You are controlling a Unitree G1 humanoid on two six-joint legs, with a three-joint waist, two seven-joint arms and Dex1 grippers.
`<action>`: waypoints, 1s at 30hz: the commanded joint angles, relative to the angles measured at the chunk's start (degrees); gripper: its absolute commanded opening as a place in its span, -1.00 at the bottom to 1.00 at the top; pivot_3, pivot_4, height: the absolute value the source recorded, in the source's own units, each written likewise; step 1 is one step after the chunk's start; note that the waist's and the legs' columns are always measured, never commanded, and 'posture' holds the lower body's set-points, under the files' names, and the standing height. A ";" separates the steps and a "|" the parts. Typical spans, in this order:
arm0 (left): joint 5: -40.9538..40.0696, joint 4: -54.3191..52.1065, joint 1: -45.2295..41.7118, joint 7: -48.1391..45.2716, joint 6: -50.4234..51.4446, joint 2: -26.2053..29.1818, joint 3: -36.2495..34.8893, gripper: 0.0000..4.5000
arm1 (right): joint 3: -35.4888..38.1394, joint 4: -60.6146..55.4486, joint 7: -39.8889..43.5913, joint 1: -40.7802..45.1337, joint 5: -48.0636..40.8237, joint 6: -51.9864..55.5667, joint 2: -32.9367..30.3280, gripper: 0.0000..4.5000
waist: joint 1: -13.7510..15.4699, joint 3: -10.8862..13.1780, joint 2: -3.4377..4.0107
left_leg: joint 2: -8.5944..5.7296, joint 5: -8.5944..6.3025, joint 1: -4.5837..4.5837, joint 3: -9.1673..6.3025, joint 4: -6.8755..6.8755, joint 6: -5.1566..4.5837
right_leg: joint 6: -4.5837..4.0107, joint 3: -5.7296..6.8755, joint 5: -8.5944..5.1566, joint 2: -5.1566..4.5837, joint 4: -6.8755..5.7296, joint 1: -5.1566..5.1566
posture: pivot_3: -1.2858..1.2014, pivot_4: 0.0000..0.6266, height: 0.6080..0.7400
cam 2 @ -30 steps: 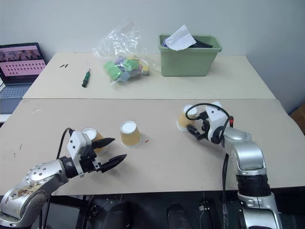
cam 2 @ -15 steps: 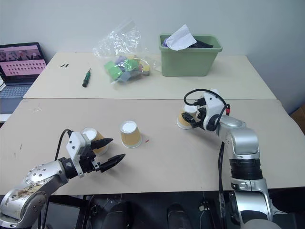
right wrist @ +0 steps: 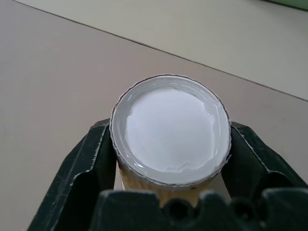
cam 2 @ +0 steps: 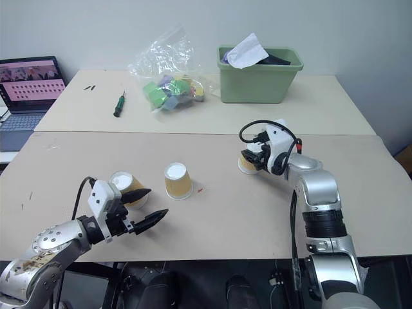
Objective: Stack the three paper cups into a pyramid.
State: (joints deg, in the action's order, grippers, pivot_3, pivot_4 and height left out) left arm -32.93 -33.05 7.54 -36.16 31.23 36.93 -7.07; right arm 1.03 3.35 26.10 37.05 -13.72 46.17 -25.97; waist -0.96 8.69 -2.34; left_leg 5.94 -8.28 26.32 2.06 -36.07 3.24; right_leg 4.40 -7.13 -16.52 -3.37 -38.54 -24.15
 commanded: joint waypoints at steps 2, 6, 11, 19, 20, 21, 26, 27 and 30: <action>-0.15 -2.21 0.23 0.07 -0.42 0.03 -1.05 1.00 | 0.94 -1.46 0.74 1.57 -0.26 -1.39 -0.58 0.20 | 0.06 0.00 0.00 | 0.00 0.00 0.00 0.00 0.00 0.00 | 0.00 0.01 0.00 0.00 0.00 0.00 | 0.03 -0.52 0.28; 0.00 -2.05 0.16 0.04 -0.35 0.01 -0.63 1.00 | 1.93 -7.86 6.17 0.55 -3.93 0.69 -3.79 0.20 | 0.08 0.03 0.05 | 0.00 0.00 0.00 0.00 0.00 0.00 | 0.00 0.00 0.00 0.00 0.00 0.00 | 0.03 -0.52 0.28; 0.16 -1.21 -0.66 -0.18 -0.17 0.08 -0.25 1.00 | -0.16 -18.38 19.37 -2.41 -12.16 5.34 -12.34 0.20 | 0.27 0.11 0.17 | 0.00 0.00 0.06 -0.04 0.05 0.00 | -0.03 0.06 -0.04 0.00 0.01 -0.03 | 0.03 -0.52 0.28; 0.28 -0.68 -1.75 -0.15 0.05 -0.08 0.38 1.00 | -13.29 -16.86 26.02 -2.91 -8.17 -2.15 -11.77 0.20 | -0.36 0.11 0.16 | 0.01 0.00 -0.02 -0.04 -0.03 0.00 | -0.04 0.03 -0.04 0.00 0.00 0.01 | 0.03 -0.52 0.28; 0.27 -0.78 -1.58 -0.11 0.04 -0.08 0.33 1.00 | -14.57 -15.31 25.89 -2.22 -7.36 -3.20 -10.38 0.20 | -0.34 0.11 0.16 | 0.01 0.00 -0.02 -0.05 -0.04 0.00 | -0.04 0.04 -0.04 0.00 0.00 0.01 | 0.03 -0.52 0.28; 0.26 -0.86 -1.46 -0.09 0.02 -0.07 0.29 1.00 | -15.34 -14.19 25.86 -1.76 -6.77 -3.96 -9.43 0.20 | -0.32 0.11 0.16 | 0.01 0.00 -0.02 -0.05 -0.03 0.00 | -0.04 0.03 -0.04 0.00 0.00 0.01 | 0.03 -0.52 0.28; 0.08 -1.85 -0.46 0.21 0.12 0.06 -0.38 1.00 | -19.40 -7.43 26.52 1.19 -2.33 -9.23 -5.30 0.20 | -0.15 0.11 0.17 | 0.01 0.00 -0.03 -0.05 -0.03 0.00 | -0.04 0.05 -0.03 0.01 0.00 0.02 | 0.03 -0.52 0.28; 0.07 -2.09 -0.13 0.34 0.13 0.06 -0.58 1.00 | -19.71 -6.28 26.63 1.93 -1.83 -9.83 -4.57 0.20 | -0.13 0.11 0.16 | 0.01 0.00 -0.04 -0.05 -0.03 0.00 | -0.04 0.05 -0.03 0.01 0.00 0.02 | 0.03 -0.52 0.28; 0.06 -2.88 0.98 0.83 0.07 -0.06 -1.09 1.00 | -20.17 -4.22 27.35 2.98 -0.50 -11.54 -3.43 0.20 | -0.03 0.10 0.16 | 0.01 0.00 -0.05 -0.05 -0.03 0.00 | -0.05 0.06 -0.03 0.01 -0.01 0.03 | 0.03 -0.52 0.28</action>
State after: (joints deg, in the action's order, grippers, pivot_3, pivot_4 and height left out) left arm -32.78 -33.36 8.07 -35.70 31.45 36.86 -6.79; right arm -18.84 -1.66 52.84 39.60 -15.38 36.10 -29.61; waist -0.99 8.79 -2.18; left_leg 5.95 -8.28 26.26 2.01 -36.10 3.24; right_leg 4.35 -7.07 -16.55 -3.35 -38.55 -24.12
